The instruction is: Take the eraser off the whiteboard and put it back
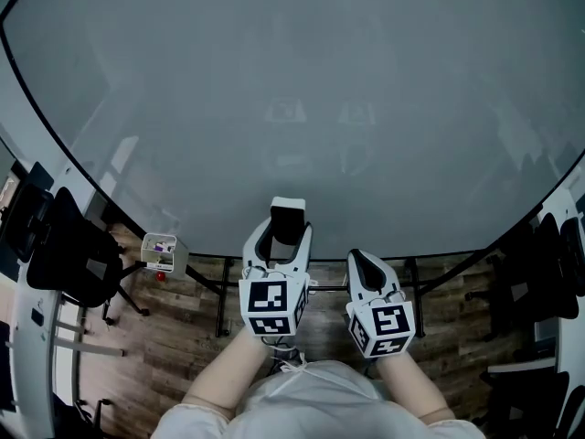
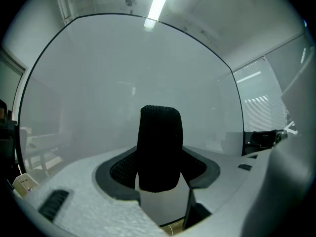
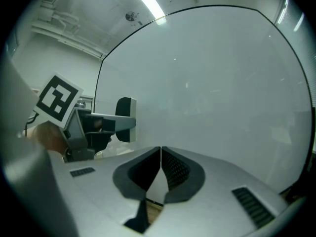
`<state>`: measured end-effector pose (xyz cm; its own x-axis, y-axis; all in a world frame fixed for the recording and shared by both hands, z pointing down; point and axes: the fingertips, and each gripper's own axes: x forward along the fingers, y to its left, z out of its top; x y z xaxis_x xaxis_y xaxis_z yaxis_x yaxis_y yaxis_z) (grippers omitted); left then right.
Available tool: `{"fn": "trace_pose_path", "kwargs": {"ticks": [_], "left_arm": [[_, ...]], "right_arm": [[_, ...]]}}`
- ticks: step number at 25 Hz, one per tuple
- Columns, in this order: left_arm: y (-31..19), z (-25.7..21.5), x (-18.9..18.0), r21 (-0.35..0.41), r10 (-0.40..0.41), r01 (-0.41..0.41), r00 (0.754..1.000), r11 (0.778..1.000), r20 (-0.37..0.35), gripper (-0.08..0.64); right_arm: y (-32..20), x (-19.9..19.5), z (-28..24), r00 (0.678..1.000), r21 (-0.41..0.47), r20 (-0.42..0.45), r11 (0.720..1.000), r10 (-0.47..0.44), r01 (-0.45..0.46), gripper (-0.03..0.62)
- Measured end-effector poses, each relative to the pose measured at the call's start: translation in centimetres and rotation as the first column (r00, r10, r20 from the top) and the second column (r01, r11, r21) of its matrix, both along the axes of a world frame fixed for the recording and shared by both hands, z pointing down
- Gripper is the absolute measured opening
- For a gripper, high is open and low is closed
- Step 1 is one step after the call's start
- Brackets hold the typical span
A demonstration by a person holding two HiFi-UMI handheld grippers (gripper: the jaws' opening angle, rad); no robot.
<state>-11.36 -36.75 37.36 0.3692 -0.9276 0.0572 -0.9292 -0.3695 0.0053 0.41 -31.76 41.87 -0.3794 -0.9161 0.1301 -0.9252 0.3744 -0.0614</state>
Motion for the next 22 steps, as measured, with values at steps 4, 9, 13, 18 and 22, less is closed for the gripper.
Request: {"fn": "trace_pose_path", "kwargs": {"ticks": [4, 9, 13, 18, 22], "left_arm": [[-1.1, -0.2, 0.3, -0.002, -0.010, 0.010, 1.000, 1.000, 0.000, 0.250], [-2.1, 0.0, 1.0, -0.008, -0.009, 0.009, 1.000, 1.000, 0.011, 0.250], [-2.9, -0.1, 1.3, -0.012, -0.017, 0.017, 1.000, 1.000, 0.009, 0.250], [-3.3, -0.2, 1.3, -0.014, -0.036, 0.036, 0.999, 0.999, 0.016, 0.250], [-3.6, -0.2, 1.3, -0.003, -0.052, 0.052, 0.998, 0.999, 0.029, 0.250]], "right_arm": [[-0.6, 0.0, 0.1, 1.000, -0.006, -0.001, 1.000, -0.006, 0.006, 0.028], [-0.9, 0.1, 0.6, 1.000, -0.016, -0.006, 1.000, -0.010, 0.010, 0.028], [-1.2, 0.5, 0.7, 1.000, -0.021, -0.007, 1.000, -0.007, 0.007, 0.028], [-1.4, 0.8, 0.8, 1.000, -0.021, -0.008, 1.000, -0.003, 0.003, 0.028], [-1.5, 1.1, 0.9, 1.000, -0.023, -0.006, 1.000, 0.002, -0.002, 0.028]]}}
